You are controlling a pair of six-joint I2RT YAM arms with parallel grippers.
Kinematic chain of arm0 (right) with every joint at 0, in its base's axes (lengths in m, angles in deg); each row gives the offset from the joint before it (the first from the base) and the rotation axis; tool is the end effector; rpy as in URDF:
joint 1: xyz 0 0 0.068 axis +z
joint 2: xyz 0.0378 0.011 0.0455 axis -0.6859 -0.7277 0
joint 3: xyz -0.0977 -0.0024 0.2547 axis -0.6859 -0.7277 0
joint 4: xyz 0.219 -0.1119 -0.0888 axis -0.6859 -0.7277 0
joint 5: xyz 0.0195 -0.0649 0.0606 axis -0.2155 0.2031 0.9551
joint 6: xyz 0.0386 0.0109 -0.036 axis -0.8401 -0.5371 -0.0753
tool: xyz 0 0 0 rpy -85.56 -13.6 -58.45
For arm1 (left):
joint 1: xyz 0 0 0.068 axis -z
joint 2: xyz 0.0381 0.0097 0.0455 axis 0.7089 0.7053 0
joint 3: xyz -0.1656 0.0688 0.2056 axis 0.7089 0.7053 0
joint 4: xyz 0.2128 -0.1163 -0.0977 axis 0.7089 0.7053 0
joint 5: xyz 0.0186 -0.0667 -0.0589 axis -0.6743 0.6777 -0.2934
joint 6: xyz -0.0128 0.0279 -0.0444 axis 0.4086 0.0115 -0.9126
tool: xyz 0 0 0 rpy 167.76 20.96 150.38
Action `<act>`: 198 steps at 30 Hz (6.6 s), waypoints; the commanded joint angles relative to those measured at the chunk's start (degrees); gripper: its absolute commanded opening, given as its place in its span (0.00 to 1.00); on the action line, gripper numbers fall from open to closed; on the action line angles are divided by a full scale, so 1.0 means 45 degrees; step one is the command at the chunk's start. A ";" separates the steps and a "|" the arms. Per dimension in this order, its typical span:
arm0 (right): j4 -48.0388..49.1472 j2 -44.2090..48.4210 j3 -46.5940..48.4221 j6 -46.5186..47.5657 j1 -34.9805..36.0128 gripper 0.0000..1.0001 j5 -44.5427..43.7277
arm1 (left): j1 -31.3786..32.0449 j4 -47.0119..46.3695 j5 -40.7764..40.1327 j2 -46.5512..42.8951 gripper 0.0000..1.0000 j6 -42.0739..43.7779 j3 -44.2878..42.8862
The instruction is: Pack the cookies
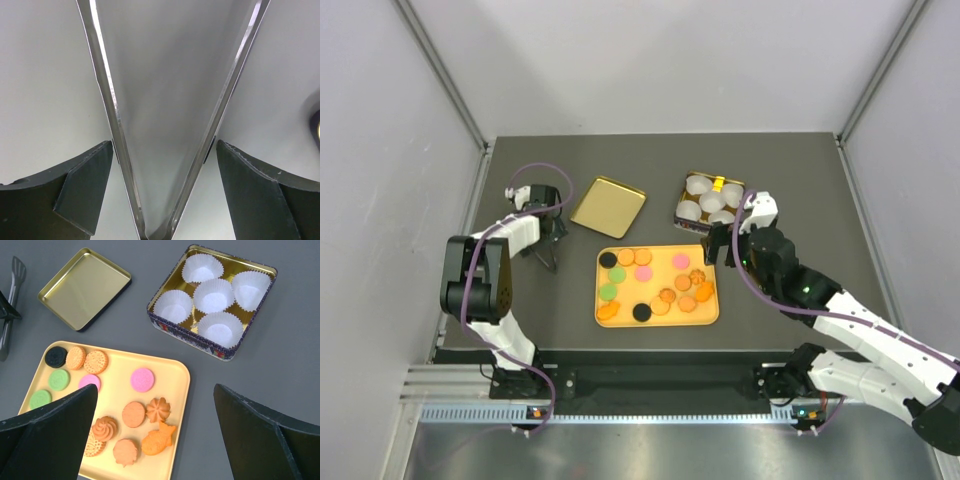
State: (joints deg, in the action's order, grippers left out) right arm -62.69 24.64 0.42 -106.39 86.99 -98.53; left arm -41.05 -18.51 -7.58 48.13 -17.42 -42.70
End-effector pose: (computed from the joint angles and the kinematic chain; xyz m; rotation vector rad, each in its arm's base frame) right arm 0.1558 0.1296 0.2984 -0.1327 1.9081 0.3567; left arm 0.3383 -0.0092 0.1628 -0.7580 2.3815 0.3115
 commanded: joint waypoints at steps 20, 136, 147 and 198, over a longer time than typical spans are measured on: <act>0.0512 0.0041 -0.0101 0.0141 -0.0214 1.00 -0.0220 | -0.0403 -0.0225 0.0143 0.0338 0.86 0.0642 -0.0094; 0.0297 -0.0076 -0.0062 0.0316 -0.0312 1.00 -0.0904 | 1.2624 0.5497 0.1785 -0.1322 0.54 0.0350 -0.4098; 0.0277 -0.0017 -0.0062 0.0316 -0.0312 1.00 -0.0884 | 1.2742 0.5790 0.1609 -0.1165 0.52 0.0408 -0.4313; 0.0238 0.0100 -0.0042 0.0336 -0.0371 1.00 -0.0923 | 1.2917 0.6767 0.1550 -0.0540 0.46 0.0936 -0.4919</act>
State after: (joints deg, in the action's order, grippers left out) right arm -62.47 23.39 -0.30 -105.39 86.22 -101.75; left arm 16.68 11.11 -0.11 45.68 -13.77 -62.57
